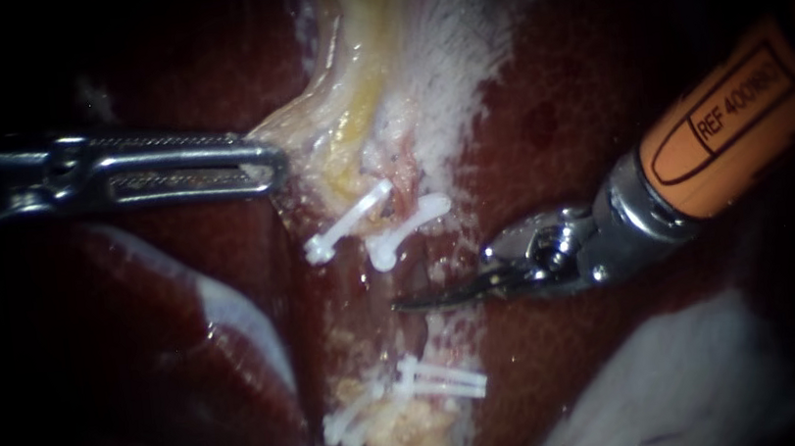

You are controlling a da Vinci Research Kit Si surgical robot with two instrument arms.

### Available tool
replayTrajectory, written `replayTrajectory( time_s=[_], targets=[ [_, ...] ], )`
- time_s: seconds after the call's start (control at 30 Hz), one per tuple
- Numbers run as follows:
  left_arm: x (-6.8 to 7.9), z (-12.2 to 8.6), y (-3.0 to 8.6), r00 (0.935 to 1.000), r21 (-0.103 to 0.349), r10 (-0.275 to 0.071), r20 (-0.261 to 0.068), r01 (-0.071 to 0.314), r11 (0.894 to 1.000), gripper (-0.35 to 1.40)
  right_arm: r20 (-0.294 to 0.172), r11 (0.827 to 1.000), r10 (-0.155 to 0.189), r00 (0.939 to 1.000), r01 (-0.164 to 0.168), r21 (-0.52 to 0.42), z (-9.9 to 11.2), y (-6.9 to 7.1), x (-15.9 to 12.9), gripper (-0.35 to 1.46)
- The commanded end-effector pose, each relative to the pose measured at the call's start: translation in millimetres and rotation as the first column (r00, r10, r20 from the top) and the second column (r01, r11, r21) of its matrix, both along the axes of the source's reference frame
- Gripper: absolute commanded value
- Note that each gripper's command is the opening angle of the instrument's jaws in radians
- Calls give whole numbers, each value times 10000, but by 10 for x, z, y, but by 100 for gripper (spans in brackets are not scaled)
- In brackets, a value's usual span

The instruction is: Go back from the cut right tube

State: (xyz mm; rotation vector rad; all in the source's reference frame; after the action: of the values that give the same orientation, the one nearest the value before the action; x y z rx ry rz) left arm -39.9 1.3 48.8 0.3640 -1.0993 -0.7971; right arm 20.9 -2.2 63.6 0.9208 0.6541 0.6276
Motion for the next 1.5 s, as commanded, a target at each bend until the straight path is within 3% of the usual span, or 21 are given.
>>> replayTrajectory(
  time_s=[0.03,0.2,0.33,0.37,0.43,0.67,1.2,1.37,1.5],
  targets=[
    [0,0,0,10000,0,0,-1,0,10000,-21,-4,10000,-8,10000,8,-7,0,0,0,-35],
    [0,0,0,10000,0,0,-1,0,10000,-21,-4,10000,-9,10000,9,-10,1,0,0,-35],
    [0,0,0,10000,0,0,-1,0,10000,-21,-288,9994,345,9990,-345,-22,1,-1,0,-35],
    [0,0,0,10000,0,0,-1,0,10000,-21,-411,9985,541,9977,-543,-43,1,-1,0,-28],
    [0,0,0,10000,0,0,-1,0,10000,-21,-463,9956,923,9947,-929,-112,2,-1,0,4],
    [0,0,0,10000,0,-1,-1,1,10000,-21,-627,9958,825,9946,-848,-341,3,-2,1,44],
    [1,0,-1,10000,-4,2,-1,-2,10000,-21,-907,9952,553,9943,-623,-760,4,-3,-6,61],
    [2,0,-1,10000,-4,8,3,-8,10000,-21,-1345,9870,156,9908,-368,-1564,7,-1,-22,81],
    [3,0,-1,10000,-4,11,4,-11,10000,-21,-1576,9735,54,9875,-412,-2250,10,3,-43,98]
  ],
)
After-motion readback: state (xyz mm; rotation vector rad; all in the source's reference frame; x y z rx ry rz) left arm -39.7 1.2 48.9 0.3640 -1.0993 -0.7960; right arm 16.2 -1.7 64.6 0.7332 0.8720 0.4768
